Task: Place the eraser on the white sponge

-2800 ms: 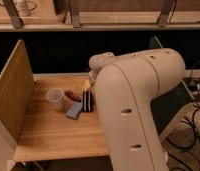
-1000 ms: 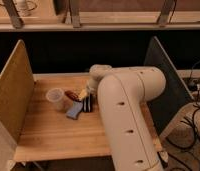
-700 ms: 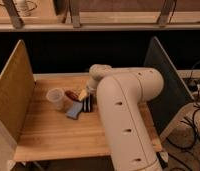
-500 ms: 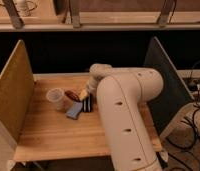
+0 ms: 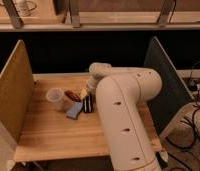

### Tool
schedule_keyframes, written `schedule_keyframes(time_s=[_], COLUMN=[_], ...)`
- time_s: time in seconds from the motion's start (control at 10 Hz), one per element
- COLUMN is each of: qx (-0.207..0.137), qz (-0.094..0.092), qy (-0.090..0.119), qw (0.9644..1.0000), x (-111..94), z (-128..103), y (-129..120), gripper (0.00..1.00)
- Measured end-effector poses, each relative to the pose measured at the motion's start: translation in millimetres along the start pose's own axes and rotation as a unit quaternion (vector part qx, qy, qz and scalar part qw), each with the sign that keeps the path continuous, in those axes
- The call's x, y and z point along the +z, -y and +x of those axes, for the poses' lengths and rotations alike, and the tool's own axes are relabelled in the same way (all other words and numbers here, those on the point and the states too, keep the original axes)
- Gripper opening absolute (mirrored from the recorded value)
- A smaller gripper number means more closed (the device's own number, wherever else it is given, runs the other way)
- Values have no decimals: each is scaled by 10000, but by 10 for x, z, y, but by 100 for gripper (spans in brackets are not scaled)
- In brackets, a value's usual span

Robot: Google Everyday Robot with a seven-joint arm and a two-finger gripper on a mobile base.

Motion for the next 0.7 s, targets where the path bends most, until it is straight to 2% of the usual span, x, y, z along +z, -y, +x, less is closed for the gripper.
schedule_keyframes(time_s=[0.2,0.4,0.6,0.7], qx=[-67,-180,-364,-410], qz=[186,351,407,394], qy=[282,644,992,1056], qw=[9994,9971,9936,9928], x=[-209,-516,-800,-861], z=[-222,-457,-648,-663], y=[56,79,-49,-113], gripper=[18,18,18,18])
